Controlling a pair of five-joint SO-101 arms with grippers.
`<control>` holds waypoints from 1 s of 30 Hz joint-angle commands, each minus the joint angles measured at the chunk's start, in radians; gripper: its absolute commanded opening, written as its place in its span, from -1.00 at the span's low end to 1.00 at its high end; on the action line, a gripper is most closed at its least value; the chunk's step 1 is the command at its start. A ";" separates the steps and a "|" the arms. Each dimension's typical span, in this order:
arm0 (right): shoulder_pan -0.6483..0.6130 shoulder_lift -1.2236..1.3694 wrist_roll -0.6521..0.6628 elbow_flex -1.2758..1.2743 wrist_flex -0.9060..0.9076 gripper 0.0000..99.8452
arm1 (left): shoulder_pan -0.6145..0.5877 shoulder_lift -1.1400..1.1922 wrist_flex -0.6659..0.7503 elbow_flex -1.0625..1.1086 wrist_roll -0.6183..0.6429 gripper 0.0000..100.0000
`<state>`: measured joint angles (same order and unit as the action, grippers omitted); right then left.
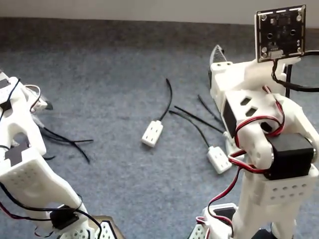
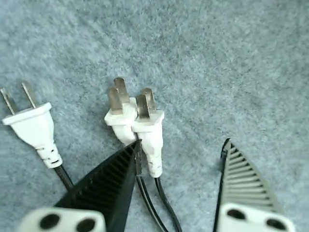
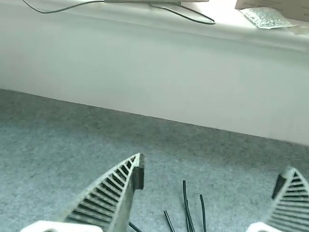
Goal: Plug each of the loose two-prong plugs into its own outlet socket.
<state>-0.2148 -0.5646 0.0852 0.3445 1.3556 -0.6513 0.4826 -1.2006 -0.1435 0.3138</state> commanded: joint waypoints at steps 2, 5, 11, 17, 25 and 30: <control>-0.007 0.002 0.003 -0.001 0.002 -0.20 | -0.004 -0.008 -0.040 -0.050 0.005 -0.47; -0.007 0.002 0.003 -0.001 0.002 -0.20 | -0.004 -0.008 -0.055 -0.067 0.005 -0.47; -0.007 0.002 0.003 -0.001 0.001 -0.20 | -0.004 -0.008 -0.055 -0.077 0.005 -0.47; -0.007 0.002 0.003 -0.001 0.001 -0.20 | -0.004 -0.008 -0.055 -0.074 0.003 -0.47; -0.007 0.002 0.003 -0.001 0.001 -0.20 | -0.004 -0.002 -0.135 -0.099 0.003 -0.47; -0.007 0.002 0.003 -0.001 0.001 -0.20 | -0.004 -0.001 -0.132 -0.099 0.005 -0.47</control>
<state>-0.2148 -0.5646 0.0852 0.3445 1.3556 -0.6513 0.4856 -1.3188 -0.2094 0.3122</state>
